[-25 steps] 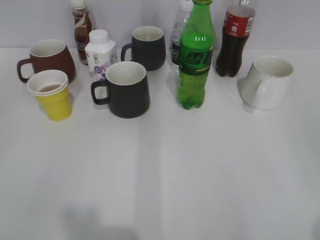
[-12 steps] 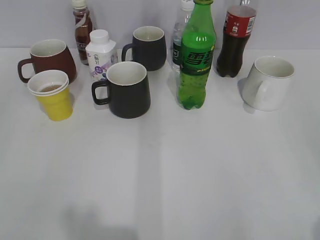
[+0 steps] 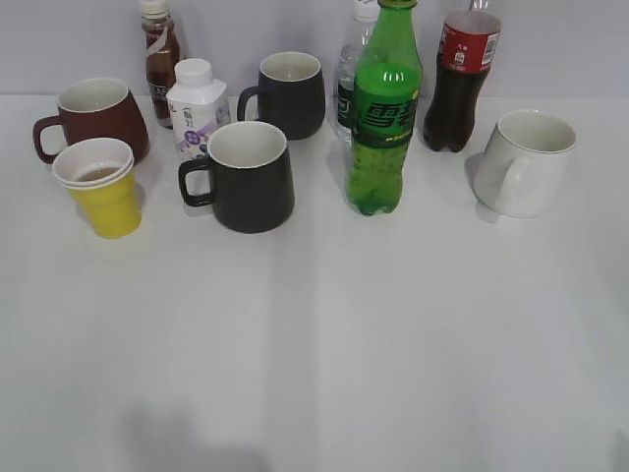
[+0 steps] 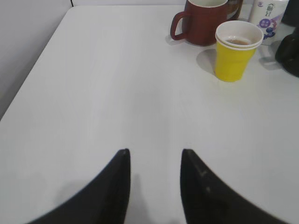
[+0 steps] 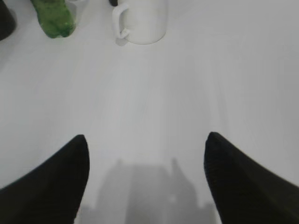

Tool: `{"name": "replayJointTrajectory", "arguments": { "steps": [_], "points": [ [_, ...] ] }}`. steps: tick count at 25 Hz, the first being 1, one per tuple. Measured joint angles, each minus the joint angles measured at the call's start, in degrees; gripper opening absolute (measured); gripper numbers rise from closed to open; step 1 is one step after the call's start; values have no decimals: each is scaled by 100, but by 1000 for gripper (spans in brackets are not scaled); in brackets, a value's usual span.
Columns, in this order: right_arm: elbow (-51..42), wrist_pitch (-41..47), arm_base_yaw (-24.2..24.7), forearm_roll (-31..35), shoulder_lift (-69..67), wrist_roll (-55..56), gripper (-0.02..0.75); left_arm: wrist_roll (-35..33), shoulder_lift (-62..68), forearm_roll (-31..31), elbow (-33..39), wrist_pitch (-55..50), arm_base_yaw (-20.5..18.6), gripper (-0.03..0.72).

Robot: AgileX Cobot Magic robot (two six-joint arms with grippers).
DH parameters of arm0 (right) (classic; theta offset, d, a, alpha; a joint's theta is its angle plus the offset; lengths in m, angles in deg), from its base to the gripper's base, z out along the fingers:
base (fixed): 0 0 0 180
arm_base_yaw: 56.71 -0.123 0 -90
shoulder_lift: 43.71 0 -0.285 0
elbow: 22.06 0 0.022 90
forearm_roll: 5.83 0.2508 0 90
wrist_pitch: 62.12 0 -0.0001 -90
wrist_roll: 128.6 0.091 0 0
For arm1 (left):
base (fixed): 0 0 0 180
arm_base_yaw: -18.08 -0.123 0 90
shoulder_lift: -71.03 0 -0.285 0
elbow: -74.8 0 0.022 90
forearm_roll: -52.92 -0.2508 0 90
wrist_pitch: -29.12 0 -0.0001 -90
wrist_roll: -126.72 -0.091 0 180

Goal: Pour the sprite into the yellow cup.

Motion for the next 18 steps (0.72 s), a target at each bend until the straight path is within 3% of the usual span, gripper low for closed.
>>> {"name": "replayJointTrajectory", "arguments": {
  "steps": [18],
  "points": [
    [0,5,108,0,0,0,574,0,0,0,0,0,0,239]
  ]
}}
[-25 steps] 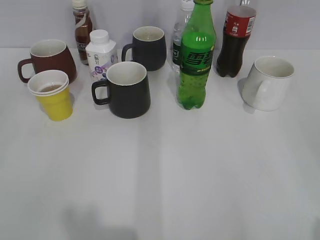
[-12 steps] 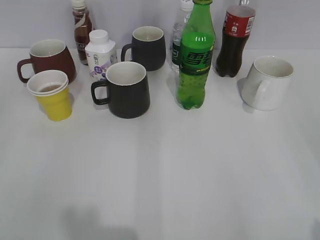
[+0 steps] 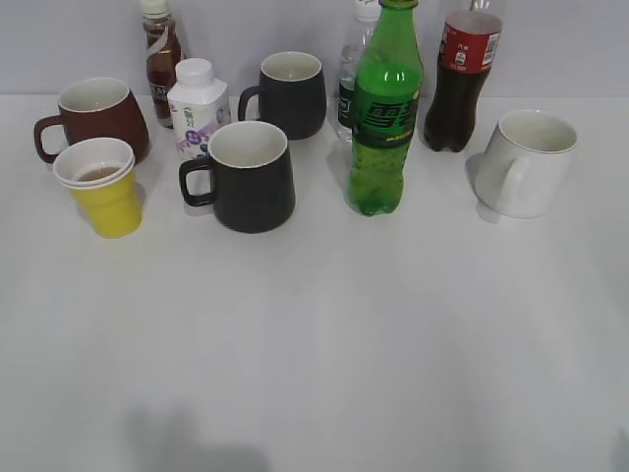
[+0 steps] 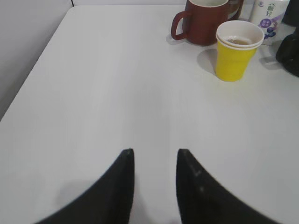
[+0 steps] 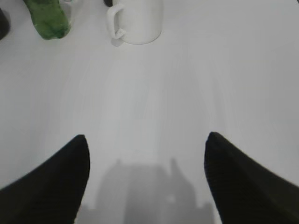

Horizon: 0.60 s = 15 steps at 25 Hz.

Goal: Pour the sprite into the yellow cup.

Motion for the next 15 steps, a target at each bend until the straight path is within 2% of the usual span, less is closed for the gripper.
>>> {"name": "replayJointTrajectory", "arguments": {
  "steps": [15],
  "points": [
    [0,0,0,0,0,0,574,0,0,0,0,0,0,239]
  ]
}}
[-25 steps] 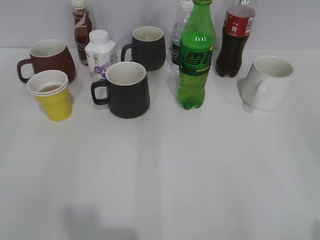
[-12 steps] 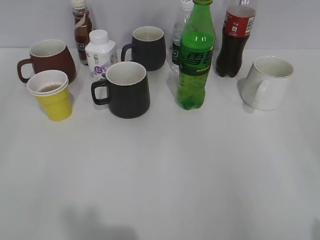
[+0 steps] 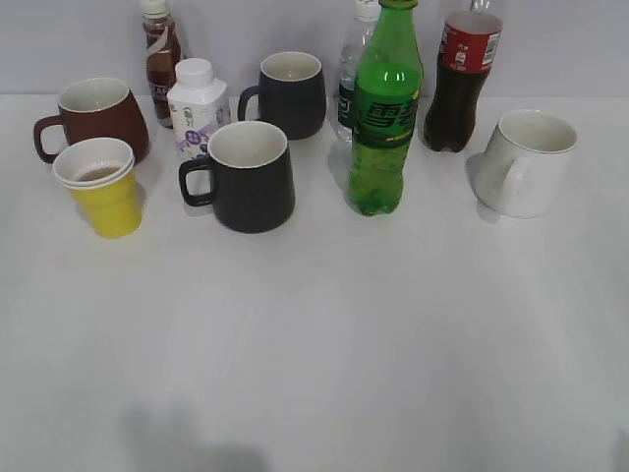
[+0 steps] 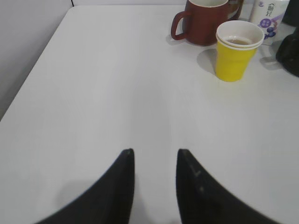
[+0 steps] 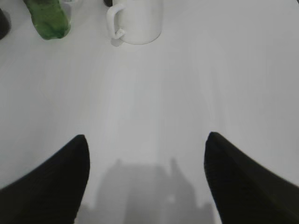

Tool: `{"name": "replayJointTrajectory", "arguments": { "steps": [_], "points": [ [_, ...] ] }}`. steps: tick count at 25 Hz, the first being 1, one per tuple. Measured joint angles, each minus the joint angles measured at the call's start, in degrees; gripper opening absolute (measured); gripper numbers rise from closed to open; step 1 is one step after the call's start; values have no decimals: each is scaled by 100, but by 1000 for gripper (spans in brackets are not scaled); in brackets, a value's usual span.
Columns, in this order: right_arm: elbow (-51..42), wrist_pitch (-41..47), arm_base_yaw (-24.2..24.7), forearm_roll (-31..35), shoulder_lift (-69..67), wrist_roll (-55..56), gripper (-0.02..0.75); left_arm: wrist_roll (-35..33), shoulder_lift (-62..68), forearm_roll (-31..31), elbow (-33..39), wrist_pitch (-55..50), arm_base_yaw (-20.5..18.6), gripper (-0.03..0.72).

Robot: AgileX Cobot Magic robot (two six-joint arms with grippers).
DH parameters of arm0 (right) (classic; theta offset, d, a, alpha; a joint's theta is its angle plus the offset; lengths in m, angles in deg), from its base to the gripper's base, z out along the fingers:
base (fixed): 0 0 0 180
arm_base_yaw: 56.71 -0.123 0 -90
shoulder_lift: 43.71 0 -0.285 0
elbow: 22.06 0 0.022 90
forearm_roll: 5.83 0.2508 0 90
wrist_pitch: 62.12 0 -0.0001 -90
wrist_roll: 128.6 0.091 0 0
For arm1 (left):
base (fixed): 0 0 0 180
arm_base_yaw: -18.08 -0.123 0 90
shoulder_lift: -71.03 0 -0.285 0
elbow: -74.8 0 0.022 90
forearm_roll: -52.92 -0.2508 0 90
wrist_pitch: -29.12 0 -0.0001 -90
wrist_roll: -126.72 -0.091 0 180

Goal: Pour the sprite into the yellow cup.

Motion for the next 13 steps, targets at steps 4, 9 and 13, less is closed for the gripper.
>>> {"name": "replayJointTrajectory", "arguments": {
  "steps": [4,9,13],
  "points": [
    [0,-6,0,0,0,0,574,0,0,0,0,0,0,239],
    [0,0,0,0,0,0,574,0,0,0,0,0,0,239],
    [0,0,0,0,0,0,574,0,0,0,0,0,0,239]
  ]
}}
